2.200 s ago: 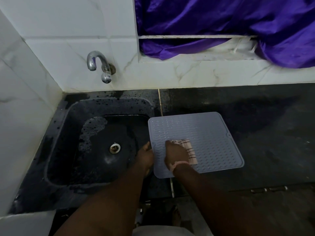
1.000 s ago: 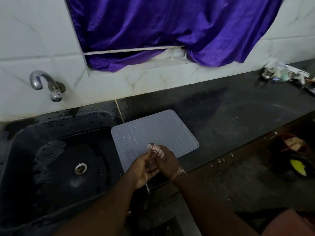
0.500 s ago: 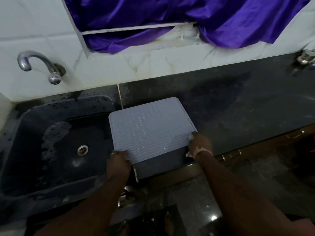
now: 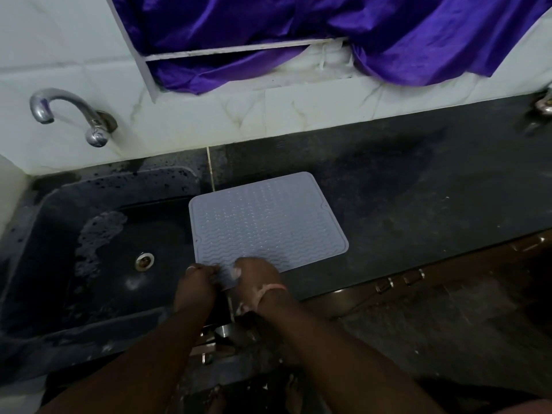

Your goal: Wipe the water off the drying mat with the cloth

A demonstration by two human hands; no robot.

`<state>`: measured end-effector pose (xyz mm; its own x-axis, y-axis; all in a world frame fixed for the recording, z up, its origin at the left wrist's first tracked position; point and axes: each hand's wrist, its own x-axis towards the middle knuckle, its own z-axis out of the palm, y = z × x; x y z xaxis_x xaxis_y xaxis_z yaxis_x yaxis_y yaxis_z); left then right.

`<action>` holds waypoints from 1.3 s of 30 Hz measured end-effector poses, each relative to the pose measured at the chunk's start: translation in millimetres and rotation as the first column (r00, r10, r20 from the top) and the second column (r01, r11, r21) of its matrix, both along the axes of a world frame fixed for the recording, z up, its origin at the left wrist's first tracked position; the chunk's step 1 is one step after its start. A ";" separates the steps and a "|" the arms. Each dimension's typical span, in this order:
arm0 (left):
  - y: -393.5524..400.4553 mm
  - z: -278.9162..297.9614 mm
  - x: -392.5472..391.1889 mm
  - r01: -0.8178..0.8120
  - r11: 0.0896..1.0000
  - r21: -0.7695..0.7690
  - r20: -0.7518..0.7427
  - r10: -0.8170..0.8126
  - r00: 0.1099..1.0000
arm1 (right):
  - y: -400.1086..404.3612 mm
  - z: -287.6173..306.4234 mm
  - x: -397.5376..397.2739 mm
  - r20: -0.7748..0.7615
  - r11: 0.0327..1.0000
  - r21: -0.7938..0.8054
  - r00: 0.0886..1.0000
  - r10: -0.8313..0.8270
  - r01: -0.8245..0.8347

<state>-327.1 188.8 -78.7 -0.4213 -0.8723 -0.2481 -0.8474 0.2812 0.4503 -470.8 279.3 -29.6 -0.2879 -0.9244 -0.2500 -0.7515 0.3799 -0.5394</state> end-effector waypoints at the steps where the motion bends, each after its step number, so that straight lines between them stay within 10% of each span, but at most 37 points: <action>1: -0.1 0.8 0.2 -0.012 1.000 0.015 -0.006 0.012 1.000 | 4.3 -0.3 -17.4 0.016 0.997 -0.015 0.997 -0.070 0.070; 8: 3.1 5.5 3.5 -0.011 0.998 0.056 -0.011 0.012 1.000 | 43.5 -8.8 -137.4 -0.167 0.824 -0.043 0.809 -0.563 0.565; 15: -4.4 9.2 4.6 0.076 0.996 0.051 0.051 -0.079 0.996 | -2.0 -9.7 7.6 -0.209 0.975 -0.010 0.953 -0.219 0.222; 20: -13.3 10.4 9.6 0.133 0.989 0.062 0.022 -0.134 0.991 | -17.2 5.9 43.1 0.102 0.998 0.002 0.993 -0.064 0.064; 24: -13.0 9.9 11.2 0.078 0.989 0.127 0.005 -0.079 0.997 | -4.3 7.2 -31.6 0.385 0.918 -0.019 0.851 -0.358 0.396; 31: -5.8 10.8 9.2 0.031 0.985 0.170 -0.008 -0.030 1.000 | 35.3 -43.5 -125.2 0.439 0.451 -0.014 0.411 -0.799 0.892; 39: -4.3 17.3 5.1 0.089 0.987 0.130 0.074 -0.099 0.992 | -5.9 -22.9 20.2 0.359 0.830 -0.136 0.808 -0.468 0.541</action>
<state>-322.0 184.6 -61.3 -0.4746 -0.7890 -0.3902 -0.8545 0.3066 0.4193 -450.6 273.3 -52.5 -0.6741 -0.7086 -0.2087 -0.2749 0.5029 -0.8195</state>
